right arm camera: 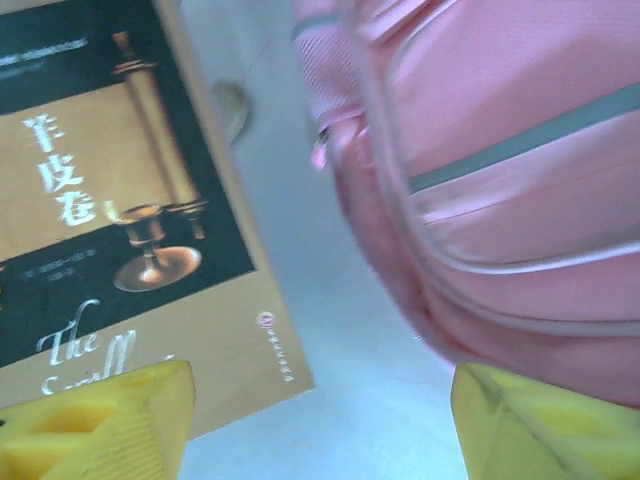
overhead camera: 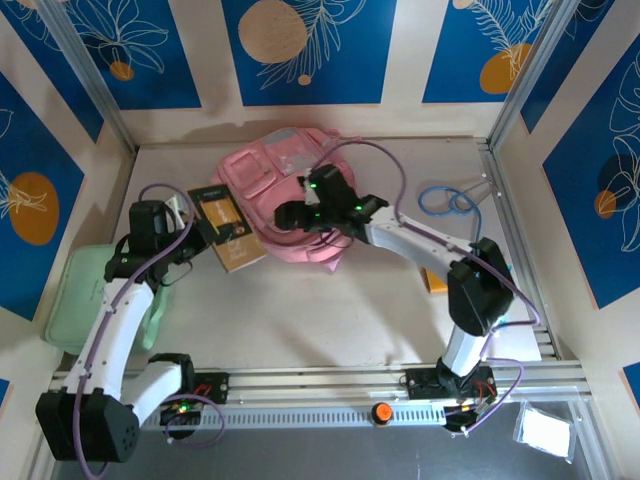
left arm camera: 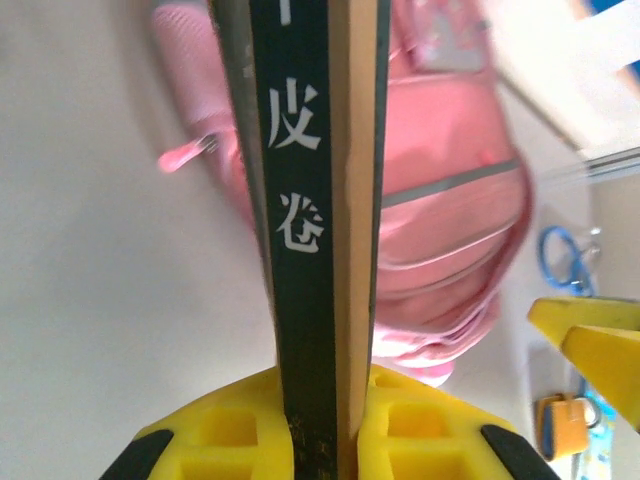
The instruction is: Pack books, pencil case, and school supplies into a backpack
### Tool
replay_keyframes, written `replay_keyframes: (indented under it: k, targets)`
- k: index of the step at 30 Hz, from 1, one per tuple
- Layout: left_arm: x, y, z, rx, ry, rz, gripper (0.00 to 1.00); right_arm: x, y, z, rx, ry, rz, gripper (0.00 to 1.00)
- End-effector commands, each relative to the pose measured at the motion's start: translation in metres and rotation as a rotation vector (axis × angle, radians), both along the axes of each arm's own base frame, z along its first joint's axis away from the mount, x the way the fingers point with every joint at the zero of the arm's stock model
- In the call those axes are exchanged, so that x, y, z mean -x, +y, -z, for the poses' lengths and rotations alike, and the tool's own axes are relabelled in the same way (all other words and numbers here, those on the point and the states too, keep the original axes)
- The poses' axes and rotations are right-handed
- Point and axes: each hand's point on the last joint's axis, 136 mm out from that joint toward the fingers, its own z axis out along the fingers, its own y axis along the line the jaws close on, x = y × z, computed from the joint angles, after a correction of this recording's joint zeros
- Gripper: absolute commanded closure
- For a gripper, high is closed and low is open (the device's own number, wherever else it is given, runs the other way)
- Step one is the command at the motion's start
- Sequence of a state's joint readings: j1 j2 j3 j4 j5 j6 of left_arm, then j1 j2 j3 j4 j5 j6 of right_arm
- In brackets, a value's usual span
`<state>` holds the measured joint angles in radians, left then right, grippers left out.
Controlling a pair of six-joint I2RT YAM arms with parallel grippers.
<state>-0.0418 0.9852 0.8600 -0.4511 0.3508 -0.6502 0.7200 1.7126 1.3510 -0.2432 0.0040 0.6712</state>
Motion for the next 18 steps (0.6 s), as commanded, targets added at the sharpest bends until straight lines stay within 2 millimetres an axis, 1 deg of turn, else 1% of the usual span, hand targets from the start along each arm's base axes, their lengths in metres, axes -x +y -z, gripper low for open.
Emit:
replay_keyframes:
  k: [1, 3, 6, 9, 13, 15, 18]
  targets:
    - [-0.038, -0.027, -0.069, 0.18, -0.253, 0.059, 1.0, -0.005, -0.011, -0.017, -0.16, -0.002, 0.056, 0.3]
    - [-0.059, -0.038, -0.088, 0.316, -0.328, 0.043, 1.0, -0.008, -0.027, -0.024, -0.238, 0.018, 0.091, 0.27]
    - [-0.085, -0.056, -0.105, 0.458, -0.383, 0.025, 1.0, -0.011, -0.047, -0.032, -0.351, 0.048, 0.134, 0.21]
    - [-0.109, -0.072, -0.104, 0.556, -0.367, -0.02, 1.0, -0.014, -0.06, -0.037, -0.487, 0.12, 0.163, 0.14]
    - [-0.128, -0.103, -0.105, 0.617, -0.344, 0.008, 1.0, -0.017, -0.063, -0.042, -0.633, 0.203, 0.177, 0.1]
    - [-0.133, -0.119, -0.105, 0.65, -0.341, 0.026, 1.0, -0.02, -0.061, -0.042, -0.683, 0.237, 0.192, 0.08]
    - [-0.137, -0.137, -0.105, 0.708, -0.34, 0.048, 1.0, -0.027, -0.057, -0.04, -0.749, 0.288, 0.217, 0.07]
